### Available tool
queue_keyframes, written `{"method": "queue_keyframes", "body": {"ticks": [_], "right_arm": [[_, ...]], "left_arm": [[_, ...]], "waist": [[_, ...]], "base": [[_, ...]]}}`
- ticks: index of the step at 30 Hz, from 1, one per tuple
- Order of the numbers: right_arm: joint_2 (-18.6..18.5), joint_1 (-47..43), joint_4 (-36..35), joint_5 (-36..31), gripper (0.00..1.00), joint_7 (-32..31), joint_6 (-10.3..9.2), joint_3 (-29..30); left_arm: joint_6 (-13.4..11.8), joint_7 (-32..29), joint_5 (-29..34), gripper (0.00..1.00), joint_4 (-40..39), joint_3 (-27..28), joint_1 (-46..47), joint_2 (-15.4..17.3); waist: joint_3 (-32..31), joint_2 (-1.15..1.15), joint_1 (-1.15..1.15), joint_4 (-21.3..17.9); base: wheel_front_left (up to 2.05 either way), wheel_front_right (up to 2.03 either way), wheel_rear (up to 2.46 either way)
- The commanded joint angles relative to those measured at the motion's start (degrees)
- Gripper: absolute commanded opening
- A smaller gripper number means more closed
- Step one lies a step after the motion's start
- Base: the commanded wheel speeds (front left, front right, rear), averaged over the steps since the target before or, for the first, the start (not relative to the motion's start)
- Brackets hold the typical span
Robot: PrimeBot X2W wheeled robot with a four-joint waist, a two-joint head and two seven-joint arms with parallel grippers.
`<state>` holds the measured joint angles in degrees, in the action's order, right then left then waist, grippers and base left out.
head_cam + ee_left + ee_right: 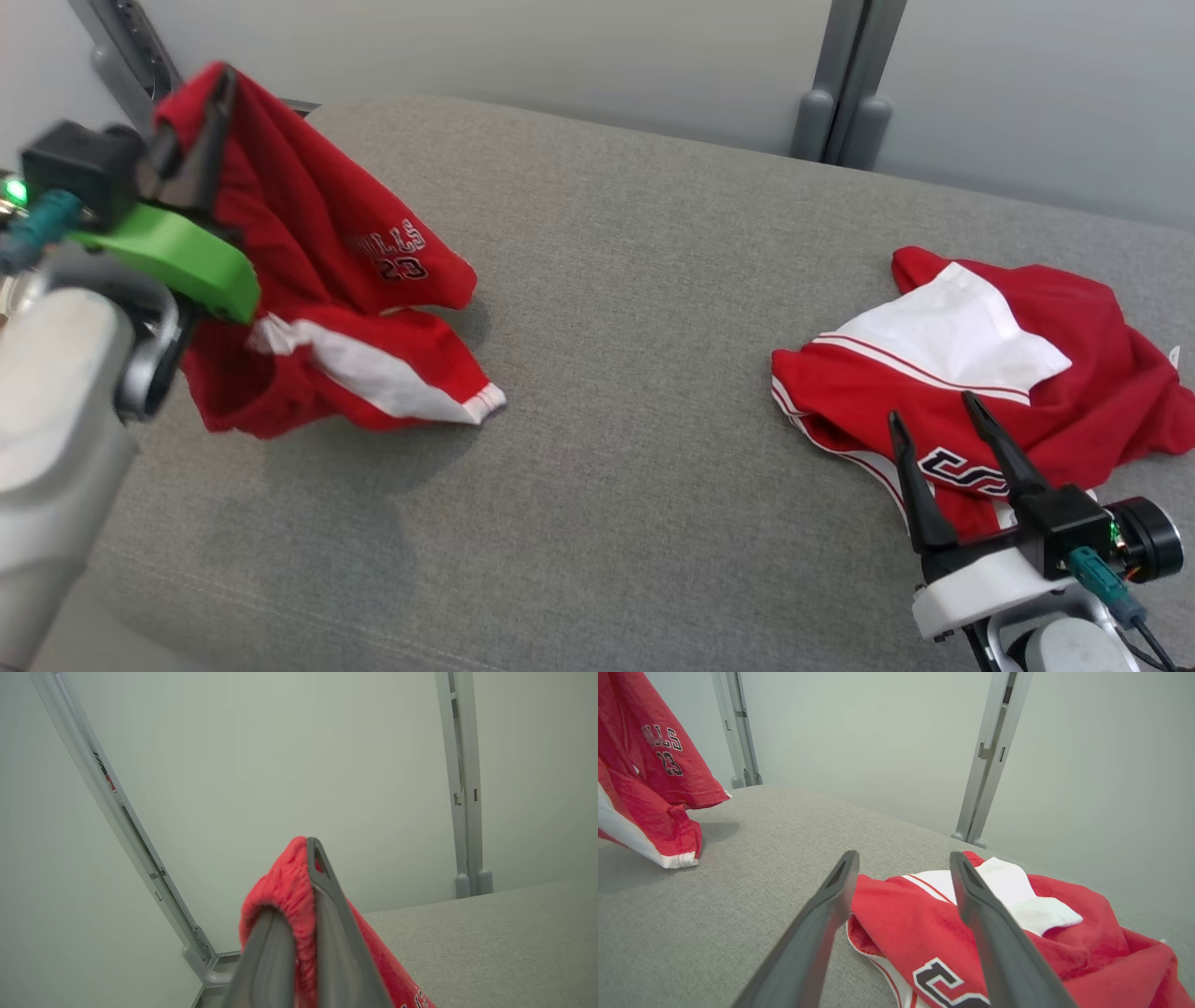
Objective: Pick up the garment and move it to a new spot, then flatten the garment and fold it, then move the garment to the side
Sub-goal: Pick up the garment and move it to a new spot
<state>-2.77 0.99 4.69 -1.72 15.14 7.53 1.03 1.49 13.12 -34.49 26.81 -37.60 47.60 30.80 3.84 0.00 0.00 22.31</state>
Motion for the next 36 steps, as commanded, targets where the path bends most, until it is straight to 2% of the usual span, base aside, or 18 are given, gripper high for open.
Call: {"method": "queue_keyframes", "body": {"ticks": [1,6,11,16,22,27,35,36], "right_arm": [[-0.22,1.10,-0.22,-0.72,1.00,0.02,-0.08,-0.39],[-0.24,3.96,-0.52,-3.17,1.00,0.02,-0.08,-2.22],[-0.22,6.64,-1.22,-5.15,1.00,0.01,-0.08,-3.44],[-0.21,8.41,-2.28,-7.02,1.00,0.01,-0.08,-3.82],[-0.29,10.16,-3.71,-8.57,1.00,0.01,-0.08,-3.46],[-0.55,11.03,-4.49,-9.18,1.00,0.01,-0.08,-4.30],[-1.30,12.04,-4.59,-9.88,1.00,0.01,-0.08,-4.37],[-1.28,12.21,-4.63,-9.95,1.00,0.01,-0.08,-4.33]], "left_arm": [[-0.26,0.37,0.65,0.00,0.91,1.13,2.92,1.13],[-0.92,0.73,1.42,0.00,5.84,4.54,11.55,4.26],[-2.60,1.30,2.35,0.00,12.14,8.01,19.69,7.69],[-4.03,1.71,2.77,0.00,18.81,9.86,22.80,9.20],[-5.07,2.11,0.30,0.00,26.69,12.39,20.20,7.20],[-3.74,2.13,-3.51,0.00,31.72,15.76,17.28,4.33],[-1.53,2.09,-6.83,0.00,37.35,19.42,13.75,0.03],[-0.99,2.09,-7.38,0.31,37.90,19.98,13.35,-0.58]], "waist": [[3.69,0.00,0.00,-3.08],[8.34,0.00,0.00,-7.88],[13.44,0.00,0.00,-13.35],[18.77,0.00,0.00,-17.16],[24.82,0.00,0.00,-19.70],[27.80,0.00,0.00,-21.06],[29.23,0.00,0.00,-20.98],[29.22,0.00,0.00,-20.78]], "base": [[0.00,0.00,0.00],[0.00,0.00,0.00],[0.00,0.00,0.00],[0.00,0.00,0.00],[0.00,0.00,0.00],[0.00,0.00,0.00],[0.00,0.00,0.00],[0.00,0.00,0.00]]}}
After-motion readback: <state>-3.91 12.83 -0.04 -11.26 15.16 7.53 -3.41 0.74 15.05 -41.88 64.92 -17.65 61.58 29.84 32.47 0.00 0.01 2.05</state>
